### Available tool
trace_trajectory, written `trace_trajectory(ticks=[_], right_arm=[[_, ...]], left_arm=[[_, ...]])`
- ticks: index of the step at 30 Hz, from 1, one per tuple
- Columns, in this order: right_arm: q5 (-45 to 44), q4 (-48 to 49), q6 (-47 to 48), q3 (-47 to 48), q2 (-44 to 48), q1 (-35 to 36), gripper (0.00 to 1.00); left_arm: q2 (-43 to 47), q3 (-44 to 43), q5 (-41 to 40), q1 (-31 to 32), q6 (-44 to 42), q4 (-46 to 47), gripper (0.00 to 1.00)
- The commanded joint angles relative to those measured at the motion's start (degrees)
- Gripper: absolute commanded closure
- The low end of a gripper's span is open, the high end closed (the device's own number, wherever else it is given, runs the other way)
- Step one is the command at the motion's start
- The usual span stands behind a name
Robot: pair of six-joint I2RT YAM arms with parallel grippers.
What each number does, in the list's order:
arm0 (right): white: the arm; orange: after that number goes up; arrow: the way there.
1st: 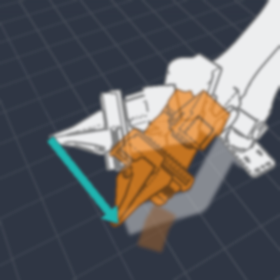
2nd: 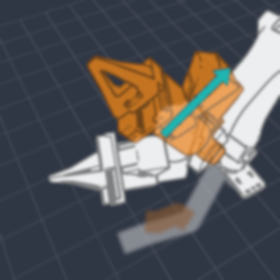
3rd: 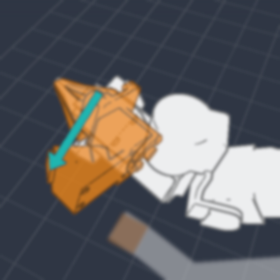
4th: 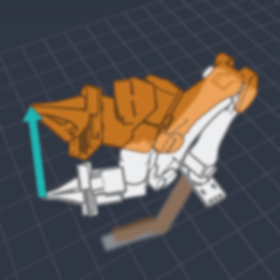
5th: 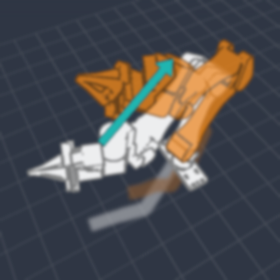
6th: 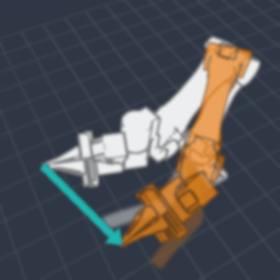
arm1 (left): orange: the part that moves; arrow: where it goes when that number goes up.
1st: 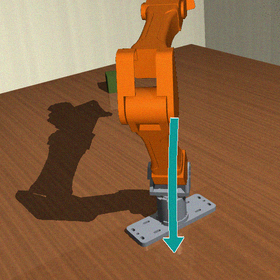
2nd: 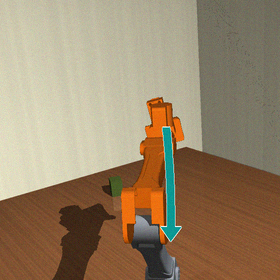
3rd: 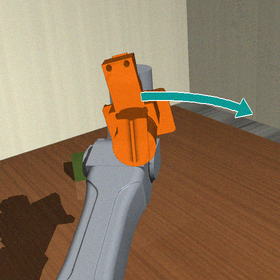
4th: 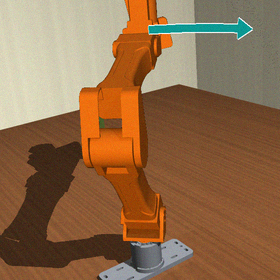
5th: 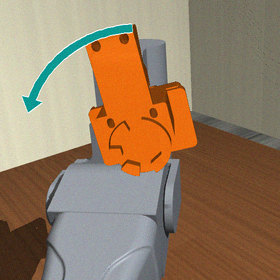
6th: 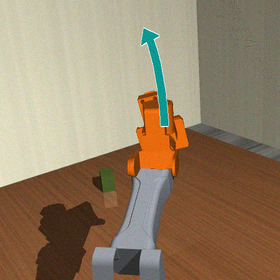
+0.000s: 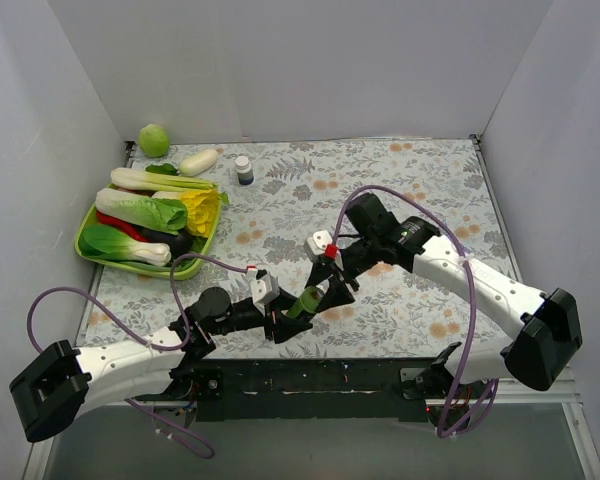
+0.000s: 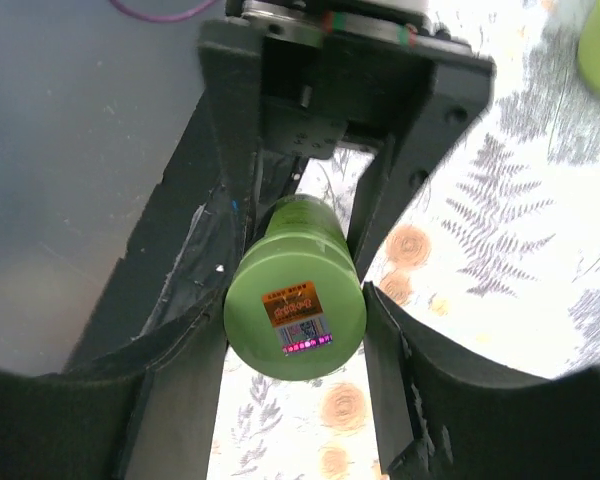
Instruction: Sort the pills into containers
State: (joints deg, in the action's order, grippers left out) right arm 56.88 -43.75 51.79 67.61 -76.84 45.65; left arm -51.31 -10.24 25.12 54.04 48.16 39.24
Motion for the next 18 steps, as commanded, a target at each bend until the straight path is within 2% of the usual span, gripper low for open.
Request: trace_trajectory(ticks=[1,3,5,7,8,9,10,11,12,13,14,15,17,18], right_arm=[[1.31,23.05,-38.81,-8.62,-0.16,-0.03,0.86],[-1.16,27.29,-51.28,-10.48,-0.85,-0.47,0.94],[-2.9,31.95,-57.91,-11.54,-2.34,-0.74,0.99],[-1.26,33.72,-60.39,-10.67,-3.49,-0.82,0.98],[0.93,33.9,-60.49,-10.05,-4.28,-0.74,0.93],[1.73,33.29,-59.1,-9.35,-4.46,-0.74,0.79],[2.78,31.63,-54.04,-6.91,-4.46,-0.91,0.68],[4.45,26.83,-49.99,-4.97,-4.72,-1.09,0.57],[5.07,22.17,-45.42,-2.77,-4.81,-1.52,0.35],[5.78,17.34,-33.45,0.12,-4.81,-2.22,0.23],[5.44,9.03,-29.24,4.15,-4.38,-2.67,0.11],[4.82,5.03,-24.76,6.19,-4.02,-3.1,0.09],[2.03,-3.32,-10.12,9.97,-3.06,-3.55,0.08],[0.61,-7.28,-7.26,10.17,-2.79,-3.55,0.07]], left_arm=[[2.53,-5.22,-14.55,-0.25,-5.0,-3.2,1.0],[2.97,-5.84,-20.25,-0.25,-6.67,-4.61,1.0],[2.62,-6.98,-22.39,-0.25,-7.11,-5.93,1.0],[1.83,-7.51,-22.93,-0.25,-7.2,-6.28,1.0],[1.57,-7.51,-22.41,-0.25,-7.2,-6.29,1.0],[1.39,-7.43,-22.14,-0.25,-7.03,-6.2,1.0],[1.04,-7.34,-21.18,-0.25,-6.68,-6.28,1.0],[1.04,-7.16,-20.65,-0.25,-6.59,-6.37,1.0],[1.04,-7.25,-20.03,-0.25,-6.5,-6.63,1.0],[1.47,-7.34,-19.24,-0.25,-6.33,-7.77,1.0],[1.82,-7.16,-17.93,-0.25,-6.33,-8.21,1.0],[2.26,-6.9,-17.31,-0.25,-6.15,-8.31,1.0],[4.01,-5.94,-15.9,-0.25,-5.63,-8.05,1.0],[4.63,-5.06,-15.9,-0.25,-5.36,-7.78,1.0]])
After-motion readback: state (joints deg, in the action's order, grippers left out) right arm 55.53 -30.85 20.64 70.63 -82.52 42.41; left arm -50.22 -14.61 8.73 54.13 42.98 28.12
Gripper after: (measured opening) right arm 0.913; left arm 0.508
